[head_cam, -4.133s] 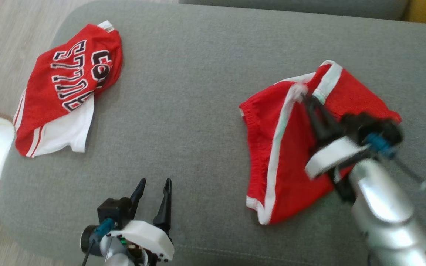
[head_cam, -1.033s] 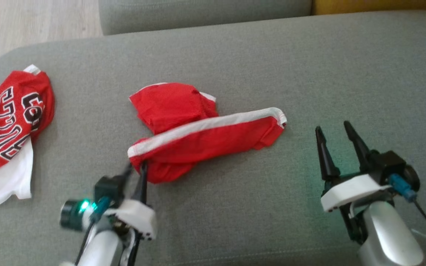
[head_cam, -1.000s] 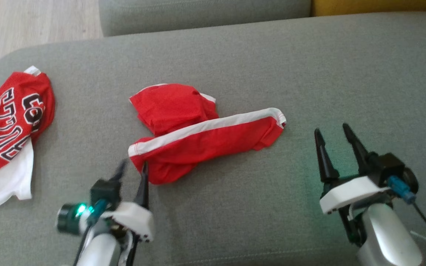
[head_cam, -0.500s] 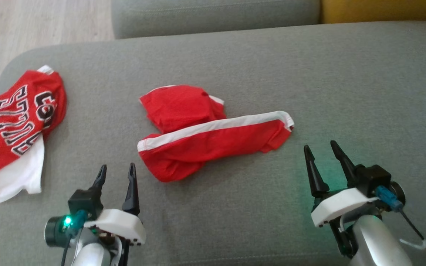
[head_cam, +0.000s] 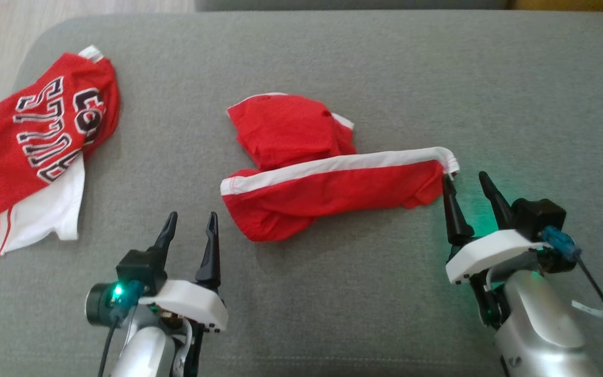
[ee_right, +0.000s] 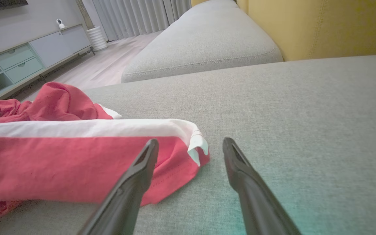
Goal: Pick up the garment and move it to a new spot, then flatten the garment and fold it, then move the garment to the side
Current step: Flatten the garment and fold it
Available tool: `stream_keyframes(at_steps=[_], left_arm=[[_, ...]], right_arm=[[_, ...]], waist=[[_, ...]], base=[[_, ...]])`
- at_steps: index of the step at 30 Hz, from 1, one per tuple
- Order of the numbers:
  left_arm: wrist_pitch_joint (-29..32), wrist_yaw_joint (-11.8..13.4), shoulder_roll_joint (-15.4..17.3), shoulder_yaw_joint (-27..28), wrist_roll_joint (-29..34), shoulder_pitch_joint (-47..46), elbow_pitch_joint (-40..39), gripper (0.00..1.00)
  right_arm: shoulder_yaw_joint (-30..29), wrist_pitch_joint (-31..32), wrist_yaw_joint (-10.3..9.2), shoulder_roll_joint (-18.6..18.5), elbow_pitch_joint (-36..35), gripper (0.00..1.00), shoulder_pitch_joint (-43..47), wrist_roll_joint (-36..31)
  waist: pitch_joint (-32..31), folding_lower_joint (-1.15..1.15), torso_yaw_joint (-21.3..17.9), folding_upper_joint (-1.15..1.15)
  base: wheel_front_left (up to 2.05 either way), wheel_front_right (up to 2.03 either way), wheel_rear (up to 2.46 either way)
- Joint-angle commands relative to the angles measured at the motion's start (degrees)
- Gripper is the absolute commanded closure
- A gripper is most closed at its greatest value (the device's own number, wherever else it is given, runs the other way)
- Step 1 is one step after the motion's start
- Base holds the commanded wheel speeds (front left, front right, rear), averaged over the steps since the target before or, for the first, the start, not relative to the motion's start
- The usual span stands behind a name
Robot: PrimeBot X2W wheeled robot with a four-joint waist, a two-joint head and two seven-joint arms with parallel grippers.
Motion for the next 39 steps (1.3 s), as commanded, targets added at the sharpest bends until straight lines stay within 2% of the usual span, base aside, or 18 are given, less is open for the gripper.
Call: stream_keyframes(at_steps=[1,8,13,17,23,25,27,28,29,30,39], left_arm=[[-0.7,-0.07,0.16,1.55,-0.24,-2.43,-1.95,0.0],[-0.7,-0.15,0.15,0.98,-0.42,-3.29,-2.05,0.0],[-0.7,-0.13,0.15,0.46,-0.6,-3.8,-2.13,0.0],[-0.7,-0.08,0.15,-0.04,-0.82,-4.06,-2.08,0.0],[-0.7,0.06,0.15,-0.14,-1.0,-4.13,-1.92,0.0],[-0.7,0.09,0.15,-0.1,-1.02,-4.17,-1.87,0.0],[-0.7,0.11,0.15,-0.13,-1.07,-4.22,-1.8,0.0],[-0.7,0.11,0.15,-0.14,-1.12,-4.26,-1.79,0.0],[-0.7,0.08,0.15,-0.17,-1.16,-4.32,-1.79,0.0],[-0.7,0.04,0.15,-0.22,-1.17,-4.38,-1.78,0.0],[-0.7,-0.09,0.15,-0.51,-1.84,-4.71,-2.12,0.0]], right_arm=[[0.92,-0.37,0.37,0.31,-1.07,0.0,-1.83,0.42],[-0.45,-0.37,0.37,0.31,0.17,0.02,-3.22,1.48],[-0.91,-0.37,0.37,0.31,0.31,0.15,-3.96,2.35],[-1.85,-0.37,0.37,0.31,-0.09,0.35,-4.02,3.35],[-1.69,-0.37,0.37,0.31,-0.81,0.45,-3.63,3.37],[-1.82,-0.37,0.37,0.31,-1.0,0.52,-3.55,3.22],[-2.24,-0.37,0.37,0.31,-0.66,0.64,-3.43,2.71],[-2.39,-0.37,0.37,0.31,-0.4,0.76,-3.45,2.56],[-2.43,-0.37,0.37,0.31,0.06,0.94,-3.48,2.39],[-2.42,-0.37,0.37,0.31,0.49,1.0,-3.59,2.28],[-4.22,-0.37,0.37,0.31,1.76,1.0,-4.93,-0.34]], waist=[[0.68,0.0,0.65,0.0],[2.46,0.0,1.76,0.0],[3.49,0.0,2.24,0.0],[3.98,0.0,2.52,0.0],[4.38,0.0,2.53,0.0],[4.44,0.0,2.47,0.0],[4.45,0.0,2.43,0.0],[4.46,0.0,2.42,0.0],[4.45,0.0,2.41,0.0],[4.45,0.0,2.41,0.0],[4.09,0.0,2.1,0.0]], base=[[0.0,0.0,0.0],[0.0,0.0,0.0],[0.0,0.0,0.0],[0.0,0.0,0.0],[0.0,0.0,0.0],[0.0,0.0,0.0],[0.0,0.0,0.0],[0.0,0.0,0.0],[0.0,0.0,0.0],[0.0,0.0,0.0],[0.0,0.0,0.0]])
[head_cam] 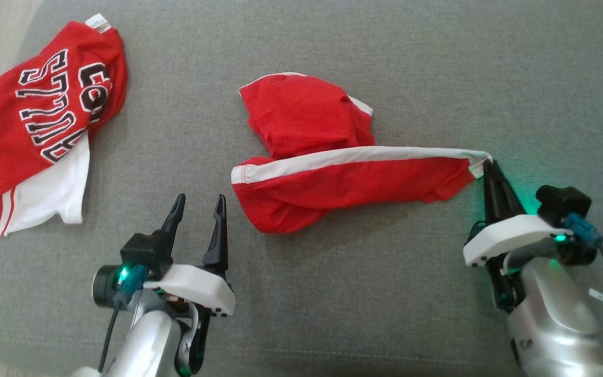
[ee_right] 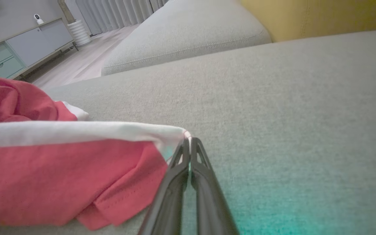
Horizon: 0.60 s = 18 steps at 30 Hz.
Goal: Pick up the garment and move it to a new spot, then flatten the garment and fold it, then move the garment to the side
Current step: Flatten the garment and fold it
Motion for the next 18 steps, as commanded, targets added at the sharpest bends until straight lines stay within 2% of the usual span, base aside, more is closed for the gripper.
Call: stream_keyframes(at_steps=[1,4,8,11,18], left_arm=[[-0.7,-0.19,0.16,1.31,-0.39,-1.72,-2.23,0.0],[-0.7,-1.0,0.16,0.6,-0.71,-1.49,-2.91,0.0],[-0.7,-2.17,0.16,-0.15,-3.32,-0.96,-4.48,0.0],[-0.7,-3.35,0.16,-0.1,-7.83,-0.59,-6.41,0.0],[-0.7,-8.18,0.16,0.43,-19.92,-1.48,-7.04,0.0]], right_arm=[[0.58,-0.37,0.37,0.3,-2.18,1.0,-1.73,-1.01],[-0.26,-0.37,0.37,-0.51,-5.02,1.0,-0.56,-6.0],[-0.51,-0.37,0.37,-1.61,-7.31,1.0,1.95,-9.18],[-0.54,-0.37,0.37,-2.13,-8.08,1.0,3.72,-10.09],[-0.31,-0.37,0.37,-1.62,-7.55,1.0,5.89,-10.34]], waist=[[-0.3,0.0,-0.16,0.0],[-1.16,0.0,-0.53,0.0],[-2.48,0.0,-1.23,0.0],[-3.22,0.0,-1.67,0.0],[-4.1,0.0,-2.23,0.0]], base=[[0.0,0.0,0.0],[0.0,0.0,0.0],[0.0,0.0,0.0],[0.0,0.0,0.0],[0.0,0.0,0.0]])
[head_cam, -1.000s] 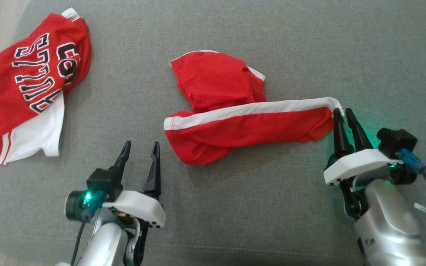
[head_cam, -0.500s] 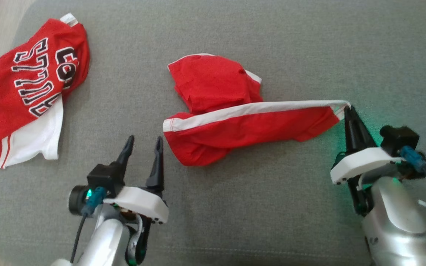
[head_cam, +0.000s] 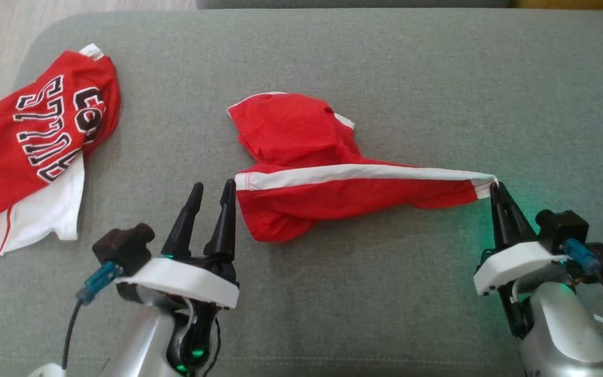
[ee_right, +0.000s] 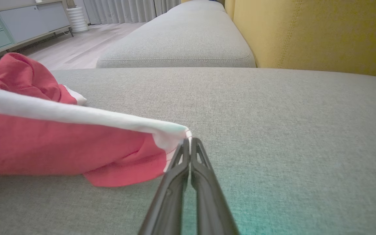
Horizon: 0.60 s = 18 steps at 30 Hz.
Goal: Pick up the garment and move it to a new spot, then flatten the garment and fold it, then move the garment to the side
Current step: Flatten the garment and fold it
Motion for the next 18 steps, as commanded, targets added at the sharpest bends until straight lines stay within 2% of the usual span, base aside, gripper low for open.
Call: stream_keyframes(at_steps=[1,11,18], left_arm=[[-0.7,-0.53,0.17,1.78,-1.0,-1.87,-1.14,0.0],[-0.7,-2.66,0.17,-1.69,-8.49,-6.25,7.3,0.0],[-0.7,-3.27,0.17,-3.69,-8.98,-8.54,9.49,0.0]], right_arm=[[1.44,-0.37,0.37,-0.01,-1.37,1.0,-0.45,-0.49],[3.6,-0.37,0.37,1.02,-0.85,1.0,-0.53,-0.12],[4.33,-0.37,0.37,1.24,-0.84,1.0,-0.82,0.14]], waist=[[-0.12,0.0,-0.1,0.0],[0.35,0.0,-0.72,0.0],[1.18,0.0,-1.1,0.0]], base=[[0.0,0.0,0.0],[0.0,0.0,0.0],[0.0,0.0,0.0]])
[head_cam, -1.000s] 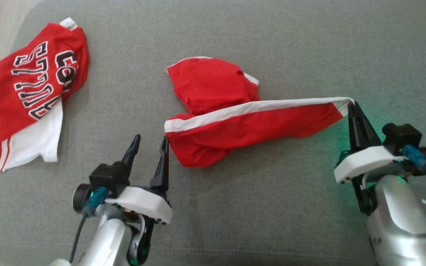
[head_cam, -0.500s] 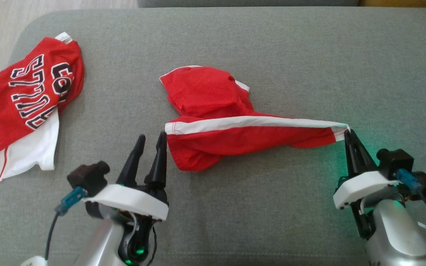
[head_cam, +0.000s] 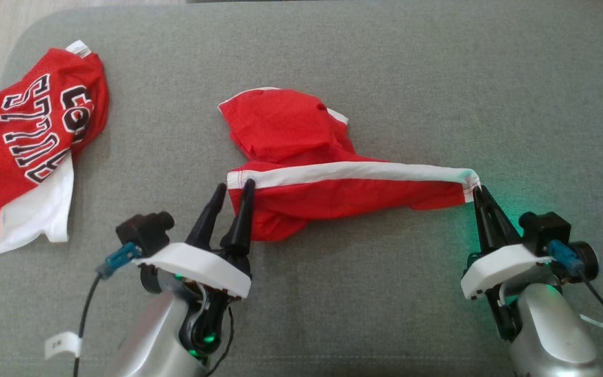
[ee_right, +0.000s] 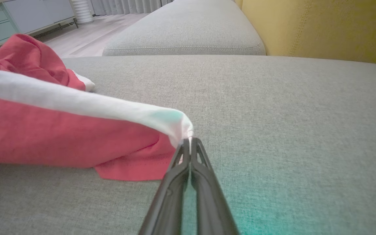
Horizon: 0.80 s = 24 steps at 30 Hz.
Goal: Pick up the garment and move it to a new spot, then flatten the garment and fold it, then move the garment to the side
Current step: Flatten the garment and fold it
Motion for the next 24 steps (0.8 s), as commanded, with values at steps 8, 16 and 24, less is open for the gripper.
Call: stream_keyframes(at_steps=[8,16,24], left_arm=[[-0.7,-0.56,0.31,0.75,-1.92,-2.78,-1.18,0.0],[-0.7,-0.63,0.31,1.74,0.04,-2.8,-2.2,0.63],[-0.7,-0.29,0.31,3.16,3.78,-2.7,-4.47,1.0]], right_arm=[[1.83,-0.37,0.37,0.69,-1.13,1.0,-1.16,0.09],[2.33,-0.37,0.37,0.77,-0.63,1.0,-1.7,0.43],[1.07,-0.37,0.37,0.7,-1.98,1.0,-2.15,1.3]], waist=[[0.77,0.0,-0.18,0.0],[1.15,0.0,-0.54,0.0],[0.43,0.0,-0.47,0.0]], base=[[0.0,0.0,0.0],[0.0,0.0,0.0],[0.0,0.0,0.0]])
